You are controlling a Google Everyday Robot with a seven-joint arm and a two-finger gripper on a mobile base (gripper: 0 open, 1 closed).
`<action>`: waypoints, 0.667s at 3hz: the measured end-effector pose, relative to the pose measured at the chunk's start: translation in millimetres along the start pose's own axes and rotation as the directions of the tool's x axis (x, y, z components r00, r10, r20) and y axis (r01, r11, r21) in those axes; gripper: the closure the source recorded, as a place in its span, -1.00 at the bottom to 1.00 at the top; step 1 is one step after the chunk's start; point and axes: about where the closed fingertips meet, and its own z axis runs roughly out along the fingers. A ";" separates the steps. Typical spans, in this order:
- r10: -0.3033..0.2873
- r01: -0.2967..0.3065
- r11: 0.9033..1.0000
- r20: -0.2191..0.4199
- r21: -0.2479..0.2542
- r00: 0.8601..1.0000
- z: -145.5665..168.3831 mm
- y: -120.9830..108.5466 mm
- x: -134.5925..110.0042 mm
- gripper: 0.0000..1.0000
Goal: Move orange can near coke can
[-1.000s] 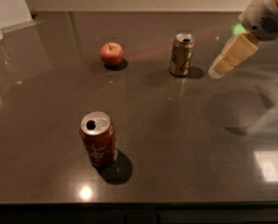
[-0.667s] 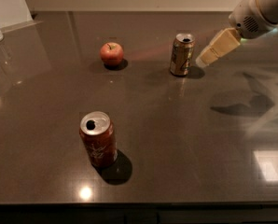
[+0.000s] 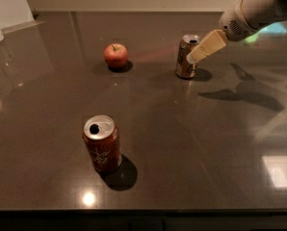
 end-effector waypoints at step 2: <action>0.039 -0.039 0.997 -0.010 -0.061 0.999 43.5 -7.6 -5.3 -1.00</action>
Offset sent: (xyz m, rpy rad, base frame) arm 0.0423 0.0225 -0.0366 0.0523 0.0919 0.0151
